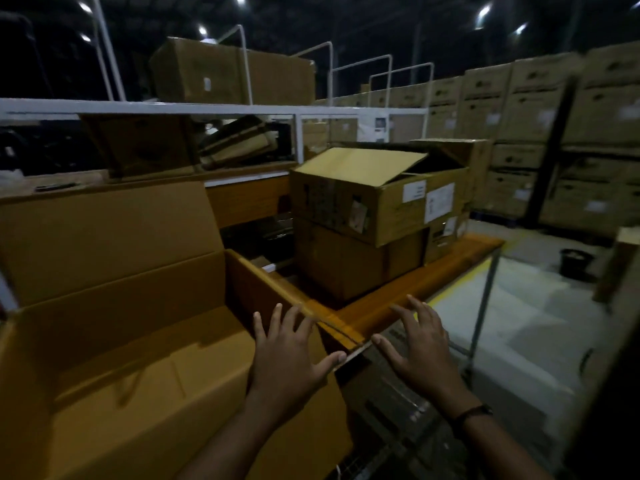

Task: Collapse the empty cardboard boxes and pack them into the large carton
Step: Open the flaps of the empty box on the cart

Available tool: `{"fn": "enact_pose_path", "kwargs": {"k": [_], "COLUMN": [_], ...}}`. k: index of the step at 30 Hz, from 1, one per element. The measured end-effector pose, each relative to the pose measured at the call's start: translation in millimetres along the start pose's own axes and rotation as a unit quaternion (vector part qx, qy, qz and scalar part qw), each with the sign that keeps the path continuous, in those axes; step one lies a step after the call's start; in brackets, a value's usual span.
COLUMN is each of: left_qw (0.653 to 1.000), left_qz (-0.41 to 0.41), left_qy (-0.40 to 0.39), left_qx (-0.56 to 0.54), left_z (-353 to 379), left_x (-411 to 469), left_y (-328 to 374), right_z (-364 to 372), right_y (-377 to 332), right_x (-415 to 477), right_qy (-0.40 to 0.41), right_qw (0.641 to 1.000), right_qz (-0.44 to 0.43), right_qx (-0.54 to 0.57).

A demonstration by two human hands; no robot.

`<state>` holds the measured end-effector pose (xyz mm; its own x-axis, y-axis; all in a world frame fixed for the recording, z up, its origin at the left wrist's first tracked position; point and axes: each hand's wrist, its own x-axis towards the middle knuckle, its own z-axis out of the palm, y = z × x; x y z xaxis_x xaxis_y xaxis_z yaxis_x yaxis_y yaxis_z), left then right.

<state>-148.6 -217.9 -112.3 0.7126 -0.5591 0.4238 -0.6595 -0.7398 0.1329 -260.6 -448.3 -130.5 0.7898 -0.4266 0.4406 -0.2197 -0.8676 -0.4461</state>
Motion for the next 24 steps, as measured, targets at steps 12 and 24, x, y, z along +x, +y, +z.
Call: {"fn": "enact_pose_path", "kwargs": {"k": [12, 24], "left_qw": [0.992, 0.994], "left_qz": [0.064, 0.049], "left_qy": [0.096, 0.095], "left_qx": [-0.058, -0.031], "left_z": [-10.4, -1.1], "left_x": [159.2, 343.9], "left_y": [71.5, 149.2], "right_z": [-58.7, -66.2], "right_y": [34.1, 105.9], "right_x": [131.7, 258.7], "right_qy": [0.135, 0.180], "right_qw": [0.991, 0.983], "right_qz": [0.017, -0.024], "right_qx": [0.017, 0.020]}}
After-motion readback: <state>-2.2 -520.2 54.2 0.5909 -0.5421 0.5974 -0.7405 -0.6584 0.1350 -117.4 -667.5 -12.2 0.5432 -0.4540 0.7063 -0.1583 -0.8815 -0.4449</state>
